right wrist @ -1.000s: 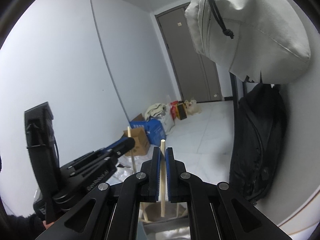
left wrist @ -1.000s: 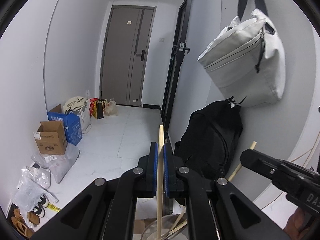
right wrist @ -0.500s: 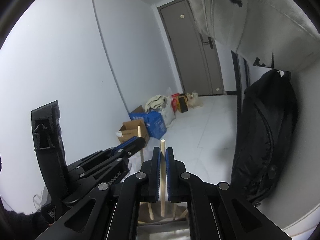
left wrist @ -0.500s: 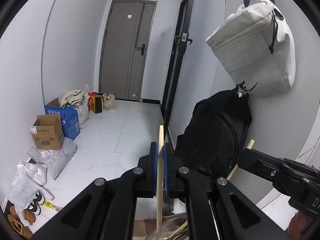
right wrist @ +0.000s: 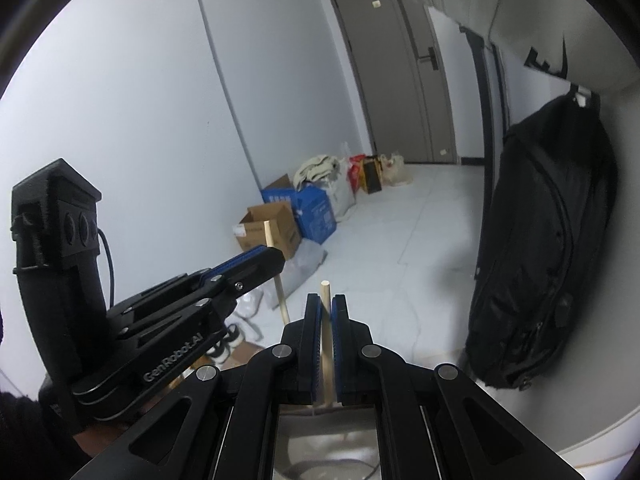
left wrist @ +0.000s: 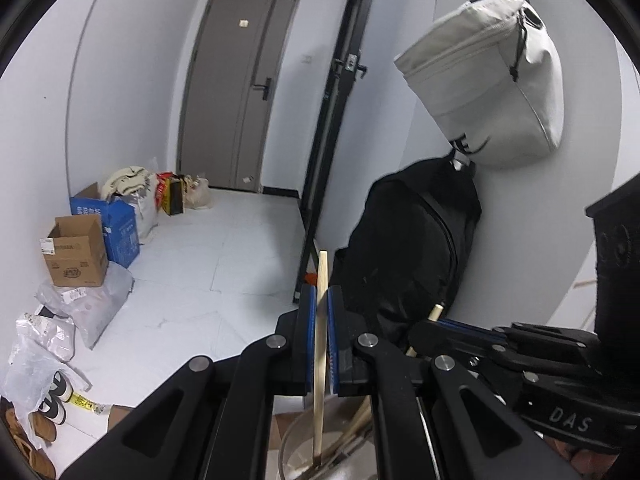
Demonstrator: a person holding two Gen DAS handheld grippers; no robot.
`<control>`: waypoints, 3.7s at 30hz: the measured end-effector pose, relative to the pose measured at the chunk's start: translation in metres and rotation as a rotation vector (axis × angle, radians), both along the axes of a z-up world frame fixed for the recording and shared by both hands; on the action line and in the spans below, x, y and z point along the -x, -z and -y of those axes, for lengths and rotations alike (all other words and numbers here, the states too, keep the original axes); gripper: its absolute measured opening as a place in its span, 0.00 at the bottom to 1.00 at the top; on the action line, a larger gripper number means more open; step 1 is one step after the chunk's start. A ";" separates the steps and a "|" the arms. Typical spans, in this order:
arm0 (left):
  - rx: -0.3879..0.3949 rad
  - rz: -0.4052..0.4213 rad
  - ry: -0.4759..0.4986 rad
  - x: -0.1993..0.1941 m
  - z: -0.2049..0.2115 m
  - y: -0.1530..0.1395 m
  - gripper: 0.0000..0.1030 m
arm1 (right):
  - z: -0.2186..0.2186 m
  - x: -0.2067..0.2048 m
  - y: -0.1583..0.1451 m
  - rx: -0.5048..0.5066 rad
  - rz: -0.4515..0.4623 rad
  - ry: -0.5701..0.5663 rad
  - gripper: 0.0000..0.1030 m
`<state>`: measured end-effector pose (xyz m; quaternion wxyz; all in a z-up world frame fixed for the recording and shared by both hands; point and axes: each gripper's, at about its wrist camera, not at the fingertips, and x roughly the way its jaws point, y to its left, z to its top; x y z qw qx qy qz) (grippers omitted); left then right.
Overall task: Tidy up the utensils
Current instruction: 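Raise both held sticks over the white holder and drop them in, then lower both open grippers back toward the remaining sticks on the rug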
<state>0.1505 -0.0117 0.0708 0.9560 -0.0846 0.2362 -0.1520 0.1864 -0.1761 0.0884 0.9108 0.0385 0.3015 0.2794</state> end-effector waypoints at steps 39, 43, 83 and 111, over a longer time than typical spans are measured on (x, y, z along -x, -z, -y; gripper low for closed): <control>-0.140 -0.111 -0.168 0.094 -0.013 -0.028 0.40 | 0.050 0.117 -0.021 -0.109 -0.009 0.182 0.76; -0.148 -0.108 -0.166 0.108 -0.010 -0.023 0.54 | 0.050 0.132 -0.016 -0.091 -0.006 0.190 0.80; -0.156 -0.227 -0.208 0.169 -0.026 0.089 0.81 | 0.009 0.179 0.132 0.166 -0.297 0.071 0.93; -0.086 -0.355 -0.287 0.149 -0.071 0.103 0.81 | -0.058 0.120 0.202 0.514 -0.425 -0.023 0.45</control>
